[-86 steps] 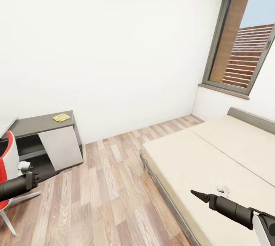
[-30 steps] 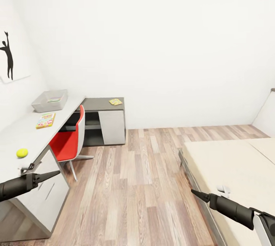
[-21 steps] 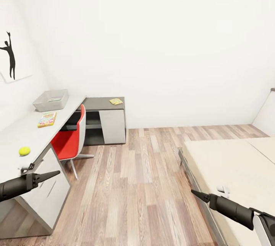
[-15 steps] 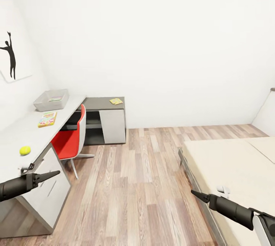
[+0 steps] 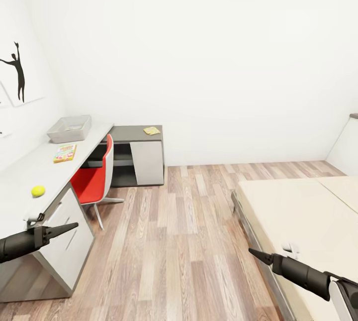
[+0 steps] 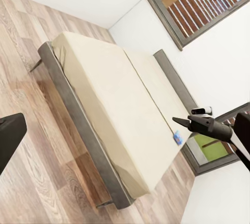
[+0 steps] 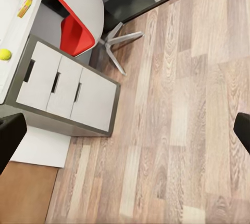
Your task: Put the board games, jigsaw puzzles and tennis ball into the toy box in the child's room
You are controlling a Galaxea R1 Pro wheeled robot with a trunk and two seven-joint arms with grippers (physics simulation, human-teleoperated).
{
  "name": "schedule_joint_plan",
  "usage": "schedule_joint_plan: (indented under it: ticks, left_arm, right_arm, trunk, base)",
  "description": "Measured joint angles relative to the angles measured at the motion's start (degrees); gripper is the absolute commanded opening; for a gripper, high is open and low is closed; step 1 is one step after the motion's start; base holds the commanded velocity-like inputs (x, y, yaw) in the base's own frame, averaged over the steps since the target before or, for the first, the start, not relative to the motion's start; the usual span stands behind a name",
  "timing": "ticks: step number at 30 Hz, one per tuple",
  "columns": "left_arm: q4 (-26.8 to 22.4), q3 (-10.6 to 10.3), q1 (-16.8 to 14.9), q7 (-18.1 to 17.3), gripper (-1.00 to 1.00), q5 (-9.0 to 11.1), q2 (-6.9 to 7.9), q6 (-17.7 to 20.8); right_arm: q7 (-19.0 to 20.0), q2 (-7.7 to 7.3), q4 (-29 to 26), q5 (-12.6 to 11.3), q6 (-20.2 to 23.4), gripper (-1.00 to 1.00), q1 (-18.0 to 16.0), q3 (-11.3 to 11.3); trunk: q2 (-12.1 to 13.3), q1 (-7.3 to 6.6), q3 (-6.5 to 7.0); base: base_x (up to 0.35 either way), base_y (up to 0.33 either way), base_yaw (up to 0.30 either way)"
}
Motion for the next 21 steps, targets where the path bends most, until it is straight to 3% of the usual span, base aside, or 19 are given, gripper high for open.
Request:
schedule_joint_plan:
  ticks: [10,21]
  left_arm:
    - [0.0,-0.1,0.0,0.0,1.0,0.0,0.0,0.0]
    - [0.0,-0.1,0.0,0.0,1.0,0.1,0.0,0.0]
  right_arm:
    - [0.0,0.03,-0.4,0.1,1.1,1.0,0.0,0.1]
    - [0.0,0.03,-0.5,0.1,1.4,1.0,0.0,0.1]
  trunk:
    - [0.0,0.0,0.0]
    - [0.0,-0.01,0.0]
  base:
    - [-0.048,-0.123,0.016]
    - [-0.018,-0.064,0.209]
